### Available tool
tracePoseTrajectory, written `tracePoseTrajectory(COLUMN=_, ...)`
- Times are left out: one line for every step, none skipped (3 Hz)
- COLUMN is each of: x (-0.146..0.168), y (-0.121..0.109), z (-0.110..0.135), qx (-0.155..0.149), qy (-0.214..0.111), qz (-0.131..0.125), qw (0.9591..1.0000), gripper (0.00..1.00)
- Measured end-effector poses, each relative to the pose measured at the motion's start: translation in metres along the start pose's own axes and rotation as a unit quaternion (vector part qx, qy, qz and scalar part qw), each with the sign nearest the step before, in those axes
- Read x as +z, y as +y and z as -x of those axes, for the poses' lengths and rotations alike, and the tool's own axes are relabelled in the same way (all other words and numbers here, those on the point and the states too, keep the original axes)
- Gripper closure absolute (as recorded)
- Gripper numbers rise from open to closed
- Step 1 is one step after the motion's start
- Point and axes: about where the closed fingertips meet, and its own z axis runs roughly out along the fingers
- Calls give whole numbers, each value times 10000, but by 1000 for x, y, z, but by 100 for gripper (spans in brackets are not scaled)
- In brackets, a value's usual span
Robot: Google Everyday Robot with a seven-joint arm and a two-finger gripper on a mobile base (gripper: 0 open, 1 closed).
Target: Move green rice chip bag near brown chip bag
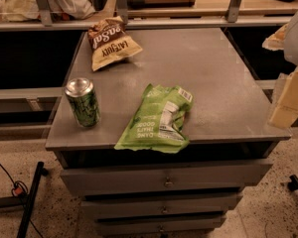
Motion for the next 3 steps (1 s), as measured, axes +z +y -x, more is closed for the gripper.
tracePoseTrajectory(x=0, y=0, z=0, qx=0, qy=0, qz=0, qw=10000, gripper=0)
tracePoseTrajectory(x=11, y=-7, z=2, qx=-175, qy=184, qz=79, qw=9996, gripper=0)
tracePoseTrajectory(x=41, y=-18, z=9, qx=-643, qy=-4, qz=299, qw=9975, gripper=0)
